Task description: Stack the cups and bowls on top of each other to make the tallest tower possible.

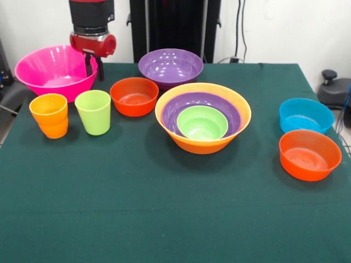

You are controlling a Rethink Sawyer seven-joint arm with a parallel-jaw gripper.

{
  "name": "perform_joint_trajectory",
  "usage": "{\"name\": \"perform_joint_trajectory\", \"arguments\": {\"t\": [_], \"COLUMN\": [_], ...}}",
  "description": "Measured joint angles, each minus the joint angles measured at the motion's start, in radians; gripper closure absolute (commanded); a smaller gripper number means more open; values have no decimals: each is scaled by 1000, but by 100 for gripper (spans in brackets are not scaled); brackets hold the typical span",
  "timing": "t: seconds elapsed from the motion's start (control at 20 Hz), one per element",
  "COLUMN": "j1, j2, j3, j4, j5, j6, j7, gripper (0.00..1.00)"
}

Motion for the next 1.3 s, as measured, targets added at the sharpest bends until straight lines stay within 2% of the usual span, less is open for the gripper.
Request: {"name": "perform_joint_trajectory", "arguments": {"t": [0.1, 0.2, 0.45, 0.55, 1.25, 1.3], "j1": [4, 37, 71, 73, 66, 63], "j2": [1, 13, 46, 52, 68, 68], "j3": [-3, -16, -15, -15, -13, -12], "j4": [-3, -31, -84, -94, -102, -102], "j5": [-3, -17, -37, -47, -86, -91], "j6": [5, 64, 210, 241, 261, 261], "j7": [0, 0, 0, 0, 0, 0], "gripper": [0, 0, 0, 0, 0, 100]}}
